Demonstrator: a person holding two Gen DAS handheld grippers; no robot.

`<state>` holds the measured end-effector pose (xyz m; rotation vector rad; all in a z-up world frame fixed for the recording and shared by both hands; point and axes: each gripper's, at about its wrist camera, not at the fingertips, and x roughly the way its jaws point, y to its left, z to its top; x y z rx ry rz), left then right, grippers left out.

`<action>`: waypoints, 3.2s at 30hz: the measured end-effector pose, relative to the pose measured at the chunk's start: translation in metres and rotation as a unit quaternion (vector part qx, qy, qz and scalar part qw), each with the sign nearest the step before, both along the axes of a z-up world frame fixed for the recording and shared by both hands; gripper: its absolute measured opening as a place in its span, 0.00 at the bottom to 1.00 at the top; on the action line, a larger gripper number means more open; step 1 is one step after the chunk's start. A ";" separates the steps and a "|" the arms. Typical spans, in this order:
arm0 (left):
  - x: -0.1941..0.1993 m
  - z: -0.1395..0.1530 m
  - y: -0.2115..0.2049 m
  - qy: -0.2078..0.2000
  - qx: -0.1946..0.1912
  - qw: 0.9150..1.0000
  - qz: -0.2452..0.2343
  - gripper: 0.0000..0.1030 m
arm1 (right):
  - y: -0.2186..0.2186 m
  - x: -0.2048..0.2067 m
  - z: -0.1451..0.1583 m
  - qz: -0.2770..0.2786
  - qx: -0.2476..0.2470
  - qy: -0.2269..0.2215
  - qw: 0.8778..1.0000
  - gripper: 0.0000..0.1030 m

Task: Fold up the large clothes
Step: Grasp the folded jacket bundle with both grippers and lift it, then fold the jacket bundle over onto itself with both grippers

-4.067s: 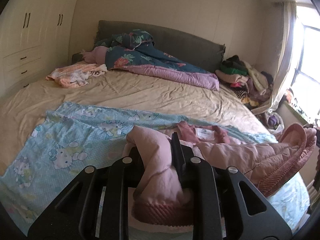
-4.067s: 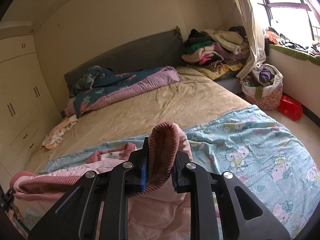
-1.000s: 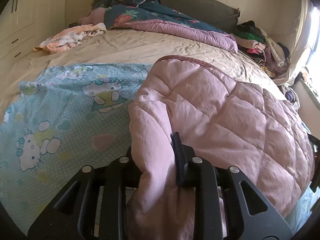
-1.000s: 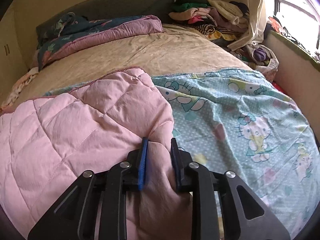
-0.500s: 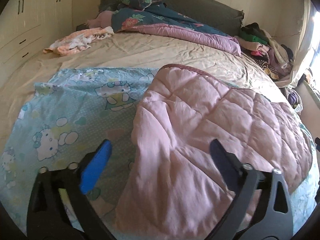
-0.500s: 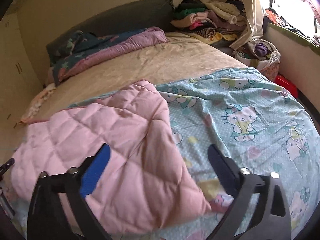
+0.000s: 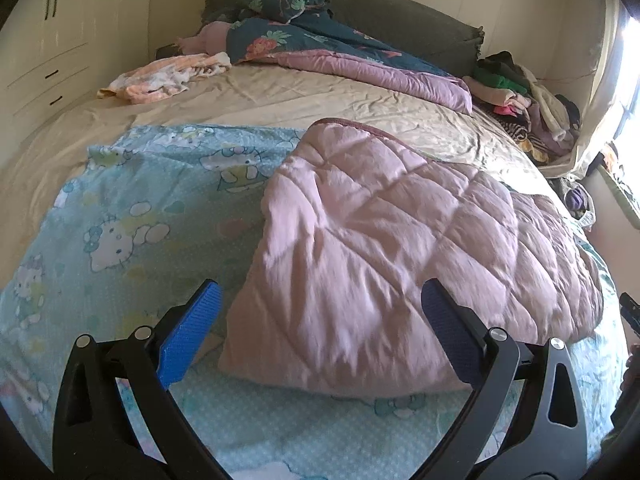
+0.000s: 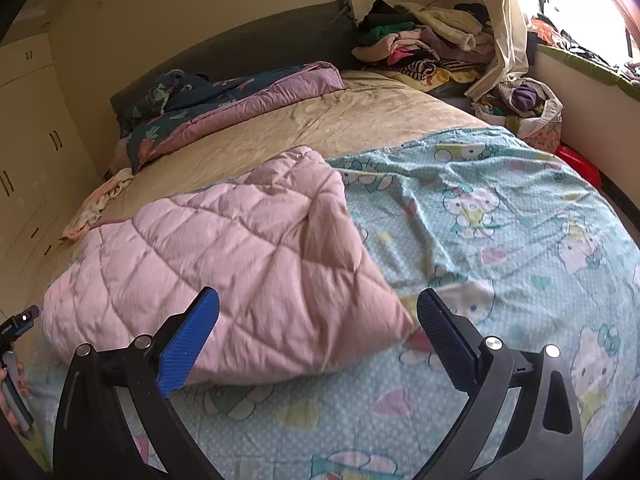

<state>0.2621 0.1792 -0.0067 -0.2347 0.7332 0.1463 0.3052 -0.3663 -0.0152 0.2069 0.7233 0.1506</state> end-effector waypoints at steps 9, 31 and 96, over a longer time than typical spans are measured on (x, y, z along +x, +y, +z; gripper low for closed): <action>-0.028 -0.017 -0.005 0.007 -0.045 0.999 0.015 0.91 | 0.003 -0.016 -0.012 -0.008 0.038 0.008 0.999 0.96; 0.016 -0.091 0.020 0.024 -0.310 0.949 0.046 0.91 | -0.001 0.039 -0.086 -0.039 0.227 0.111 0.967 0.96; -0.063 0.009 -0.040 -0.072 -0.067 0.993 -0.062 0.31 | 0.074 -0.079 0.037 0.116 -0.051 -0.105 0.986 0.29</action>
